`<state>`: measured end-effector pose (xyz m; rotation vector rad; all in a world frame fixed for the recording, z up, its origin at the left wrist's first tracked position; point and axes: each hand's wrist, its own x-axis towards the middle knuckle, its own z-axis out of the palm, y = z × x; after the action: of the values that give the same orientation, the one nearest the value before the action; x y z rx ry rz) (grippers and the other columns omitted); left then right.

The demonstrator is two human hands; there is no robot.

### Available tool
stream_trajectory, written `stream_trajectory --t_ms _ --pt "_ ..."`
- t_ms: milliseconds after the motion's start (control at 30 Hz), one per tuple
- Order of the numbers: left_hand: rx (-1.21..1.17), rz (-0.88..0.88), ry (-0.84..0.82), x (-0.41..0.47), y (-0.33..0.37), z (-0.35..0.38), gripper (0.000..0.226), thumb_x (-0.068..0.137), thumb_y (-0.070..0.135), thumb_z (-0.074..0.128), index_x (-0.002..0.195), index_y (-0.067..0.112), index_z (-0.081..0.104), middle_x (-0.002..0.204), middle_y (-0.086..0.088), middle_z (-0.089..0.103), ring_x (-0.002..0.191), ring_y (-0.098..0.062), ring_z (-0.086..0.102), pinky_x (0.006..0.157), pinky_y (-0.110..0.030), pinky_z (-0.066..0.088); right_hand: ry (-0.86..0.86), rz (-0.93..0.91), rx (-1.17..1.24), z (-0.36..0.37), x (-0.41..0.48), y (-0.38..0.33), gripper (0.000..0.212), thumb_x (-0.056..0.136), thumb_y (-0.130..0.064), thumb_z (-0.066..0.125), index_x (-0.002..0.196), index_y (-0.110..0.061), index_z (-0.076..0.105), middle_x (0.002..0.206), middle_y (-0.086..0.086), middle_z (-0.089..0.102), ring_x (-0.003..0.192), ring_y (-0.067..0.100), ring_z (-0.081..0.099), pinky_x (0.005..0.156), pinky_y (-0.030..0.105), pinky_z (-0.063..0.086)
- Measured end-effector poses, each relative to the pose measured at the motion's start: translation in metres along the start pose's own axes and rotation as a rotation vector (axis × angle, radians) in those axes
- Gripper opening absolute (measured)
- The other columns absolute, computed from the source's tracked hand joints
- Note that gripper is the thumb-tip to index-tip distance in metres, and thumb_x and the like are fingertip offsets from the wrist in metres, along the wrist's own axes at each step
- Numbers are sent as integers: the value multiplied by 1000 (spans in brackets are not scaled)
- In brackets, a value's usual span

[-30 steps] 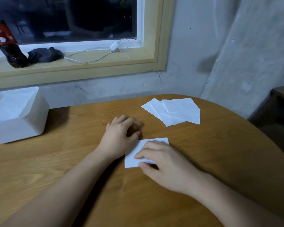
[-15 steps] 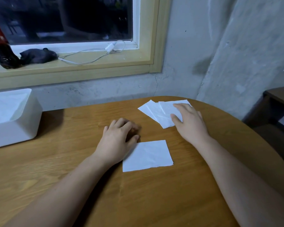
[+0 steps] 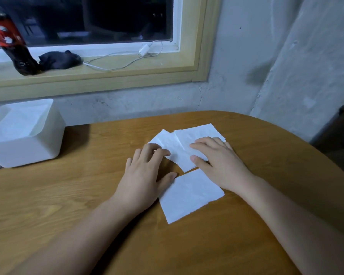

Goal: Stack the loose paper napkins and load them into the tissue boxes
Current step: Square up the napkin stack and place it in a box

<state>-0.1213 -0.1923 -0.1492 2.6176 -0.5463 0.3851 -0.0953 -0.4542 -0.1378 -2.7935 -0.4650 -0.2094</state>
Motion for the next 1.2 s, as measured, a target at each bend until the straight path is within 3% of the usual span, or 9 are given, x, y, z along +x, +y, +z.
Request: stream_trajectory --t_ms 167,300,533,667,800,1067,1200 --pt "79 112 -35 -48 -3 -27 53 98 57 69 143 36 53 154 12 43 132 -16 48 91 -35 40 -50 -105 41 2 -12 -30 46 110 -53 45 152 -37 54 157 -19 45 147 4 33 117 26 20" --pt "90 108 -58 -77 -10 -44 50 100 58 66 142 35 56 153 10 45 134 -15 47 95 -35 40 -73 -194 54 9 -27 -60 46 109 -55 44 150 -36 56 155 -17 47 146 6 37 121 34 29" --pt "43 58 -43 -103 -26 -65 45 99 62 63 135 35 60 144 16 49 128 -12 48 95 -40 43 -24 -277 93 19 -47 -104 39 110 -46 46 139 -31 65 139 -14 57 133 12 49 109 36 37" --pt "-131 -32 38 -87 -31 -68 26 103 49 57 122 34 65 123 19 56 112 -14 53 94 -45 47 97 -182 200 14 -18 -98 27 111 -31 52 129 -28 71 126 -14 64 119 15 54 102 38 34" --pt "-179 -132 110 -57 -51 -67 12 102 40 67 113 33 69 107 18 63 103 -12 57 91 -35 50 51 -29 186 12 25 -77 23 107 -30 60 127 -31 71 131 -15 59 126 16 52 114 46 33" --pt "-43 -184 -142 3 -64 -65 21 95 43 77 109 28 72 102 10 62 94 -12 61 80 -25 47 -162 29 143 1 56 -67 30 90 -47 74 118 -37 67 116 -16 57 117 10 54 111 45 43" --pt "-27 -210 -229 16 -63 -63 23 87 49 84 98 35 70 100 14 62 90 -7 62 74 -21 48 -199 62 169 -2 61 -66 17 87 -43 75 101 -36 66 108 -16 56 110 9 53 109 42 43"
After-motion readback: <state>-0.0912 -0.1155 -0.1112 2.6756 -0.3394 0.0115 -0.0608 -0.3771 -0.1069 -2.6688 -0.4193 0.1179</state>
